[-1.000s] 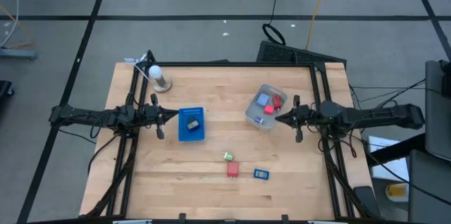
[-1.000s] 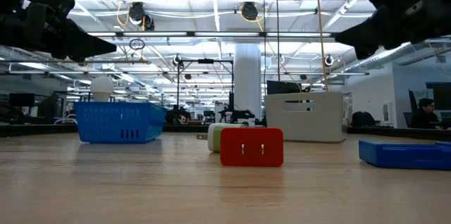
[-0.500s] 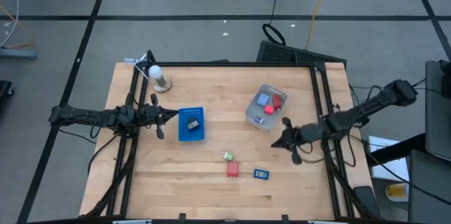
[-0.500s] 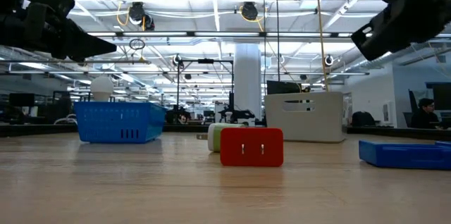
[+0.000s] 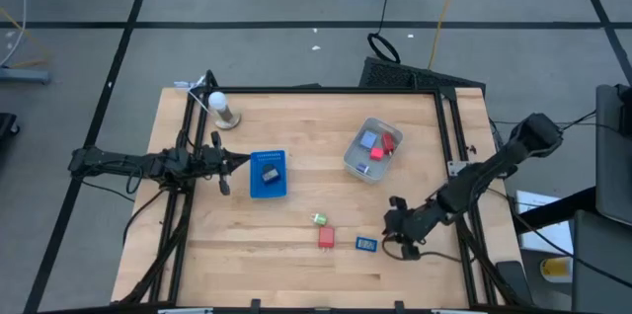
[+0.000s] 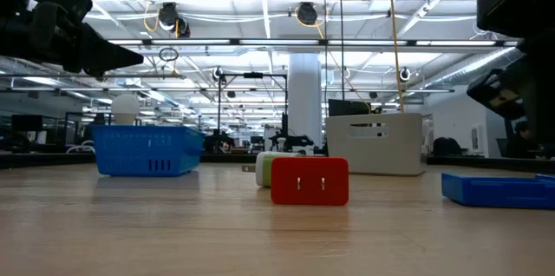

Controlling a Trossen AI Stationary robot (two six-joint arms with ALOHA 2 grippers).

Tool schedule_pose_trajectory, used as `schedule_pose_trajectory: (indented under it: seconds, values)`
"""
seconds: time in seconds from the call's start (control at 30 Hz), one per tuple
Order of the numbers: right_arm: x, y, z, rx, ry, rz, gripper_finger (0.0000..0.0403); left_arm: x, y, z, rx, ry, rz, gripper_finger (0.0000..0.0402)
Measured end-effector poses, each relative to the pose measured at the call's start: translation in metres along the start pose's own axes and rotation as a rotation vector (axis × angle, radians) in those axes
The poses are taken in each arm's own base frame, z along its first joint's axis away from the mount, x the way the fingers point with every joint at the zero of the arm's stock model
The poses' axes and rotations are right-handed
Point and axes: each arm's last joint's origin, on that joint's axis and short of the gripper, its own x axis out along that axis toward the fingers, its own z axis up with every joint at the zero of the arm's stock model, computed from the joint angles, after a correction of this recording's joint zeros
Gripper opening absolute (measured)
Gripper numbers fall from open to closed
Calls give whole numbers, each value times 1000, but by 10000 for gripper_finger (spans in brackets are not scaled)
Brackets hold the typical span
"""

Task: Pick & Place Office items
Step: Put the blue digital clock into the blue bin

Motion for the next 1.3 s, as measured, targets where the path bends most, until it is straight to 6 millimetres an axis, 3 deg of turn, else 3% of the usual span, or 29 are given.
schedule_pose_trajectory:
  seconds: [0.27, 0.43, 0.67, 0.9, 1.3]
  values:
    - [14, 11, 12, 90, 9, -15, 311, 0, 0, 0, -3, 0, -1, 19]
    - [24, 7, 8, 128, 20, -75, 388, 0, 0, 0, 7, 0, -1, 19]
    - [36, 13, 7, 5, -62, -107, 383, 0, 0, 0, 21, 0, -1, 19]
    - [37, 13, 6, 85, 1, -30, 376, 0, 0, 0, 20, 0, -1, 19]
    - [62, -2, -4, 12, 20, -194, 375, 0, 0, 0, 21, 0, 0, 19]
